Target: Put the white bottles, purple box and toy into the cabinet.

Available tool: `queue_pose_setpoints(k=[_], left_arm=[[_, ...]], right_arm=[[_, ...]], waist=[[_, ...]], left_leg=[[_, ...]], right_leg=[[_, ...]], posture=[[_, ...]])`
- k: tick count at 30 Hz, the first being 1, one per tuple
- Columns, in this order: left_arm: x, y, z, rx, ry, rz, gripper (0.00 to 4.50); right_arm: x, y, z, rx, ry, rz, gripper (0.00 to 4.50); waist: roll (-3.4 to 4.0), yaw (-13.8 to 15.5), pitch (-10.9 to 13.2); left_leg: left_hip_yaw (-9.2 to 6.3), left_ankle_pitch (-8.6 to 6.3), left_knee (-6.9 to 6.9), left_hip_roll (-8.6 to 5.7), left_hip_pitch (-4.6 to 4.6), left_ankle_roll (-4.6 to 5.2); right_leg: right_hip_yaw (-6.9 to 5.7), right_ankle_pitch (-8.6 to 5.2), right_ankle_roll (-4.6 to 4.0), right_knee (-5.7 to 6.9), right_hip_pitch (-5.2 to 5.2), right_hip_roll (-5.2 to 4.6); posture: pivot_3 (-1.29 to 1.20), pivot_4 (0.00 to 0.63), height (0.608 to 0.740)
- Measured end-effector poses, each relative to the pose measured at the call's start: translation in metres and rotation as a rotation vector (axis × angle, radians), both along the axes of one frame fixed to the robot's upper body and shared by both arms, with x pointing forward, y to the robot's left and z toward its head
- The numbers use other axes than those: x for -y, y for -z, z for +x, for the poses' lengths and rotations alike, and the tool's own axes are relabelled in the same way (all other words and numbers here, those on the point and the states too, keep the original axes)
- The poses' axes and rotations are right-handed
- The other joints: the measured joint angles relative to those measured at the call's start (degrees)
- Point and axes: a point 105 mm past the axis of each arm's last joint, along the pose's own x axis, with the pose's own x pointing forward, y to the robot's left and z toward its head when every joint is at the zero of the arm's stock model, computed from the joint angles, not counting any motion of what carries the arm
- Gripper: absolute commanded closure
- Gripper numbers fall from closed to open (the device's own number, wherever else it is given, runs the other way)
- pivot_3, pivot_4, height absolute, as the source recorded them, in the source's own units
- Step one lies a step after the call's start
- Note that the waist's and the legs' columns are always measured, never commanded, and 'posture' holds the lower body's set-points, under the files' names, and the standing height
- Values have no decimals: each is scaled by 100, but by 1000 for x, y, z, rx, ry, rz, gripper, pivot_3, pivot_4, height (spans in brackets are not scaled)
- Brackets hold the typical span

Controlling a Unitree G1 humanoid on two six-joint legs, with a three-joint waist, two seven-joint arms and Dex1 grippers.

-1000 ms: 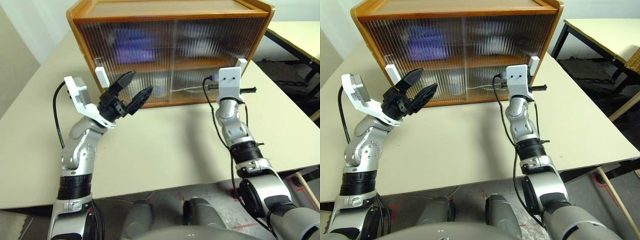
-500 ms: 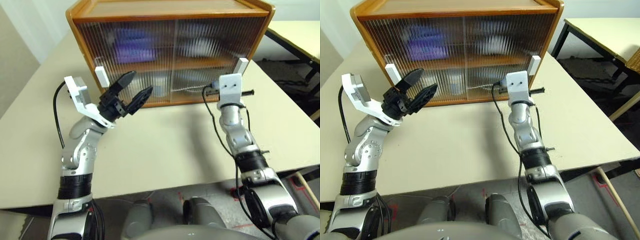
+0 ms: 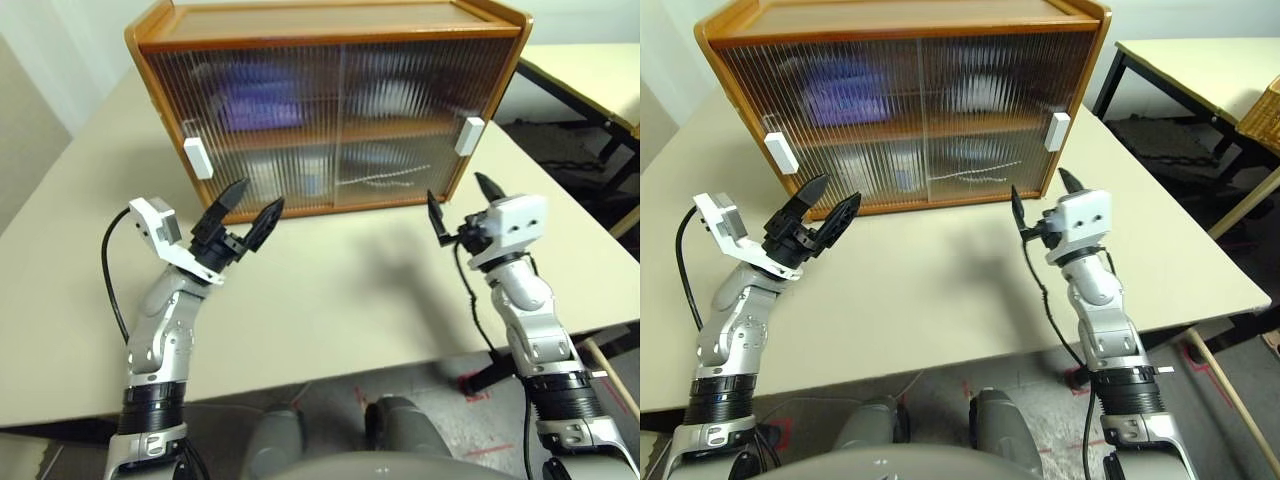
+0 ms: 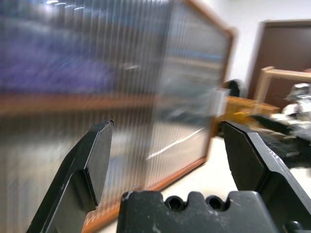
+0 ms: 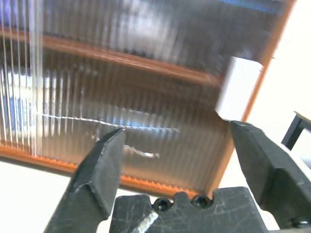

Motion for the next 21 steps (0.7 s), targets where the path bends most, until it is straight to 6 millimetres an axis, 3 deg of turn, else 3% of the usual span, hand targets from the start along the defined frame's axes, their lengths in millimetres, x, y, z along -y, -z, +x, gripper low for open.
queue_pose_setpoints(k=[3,8,13,21], left_arm=[[-25,34,-2,-74,-224,32,0],[-58,54,-13,-91,-520,71,0],[-69,67,-26,-103,-628,110,0],[-69,85,-53,-151,-667,125,0]], right_arm=[[22,19,-9,-43,27,75,39],[31,36,-21,-59,23,102,39],[31,57,-31,-102,-1,135,39],[38,88,-45,-186,2,137,39]], waist=[[-7,4,4],[-8,1,3],[-12,8,0],[-16,21,-2]], left_leg=[[-1,0,-2,3,8,0],[7,-4,-3,18,7,-7],[12,-16,-2,18,6,-28],[14,-21,-5,19,6,-35]], right_leg=[[-1,1,1,3,-4,1],[4,1,-2,2,0,-1],[3,-16,-32,1,-1,-6],[2,-27,-48,0,-3,-10]], posture=[[81,0,740],[83,0,740],[98,0,740],[119,0,740]])
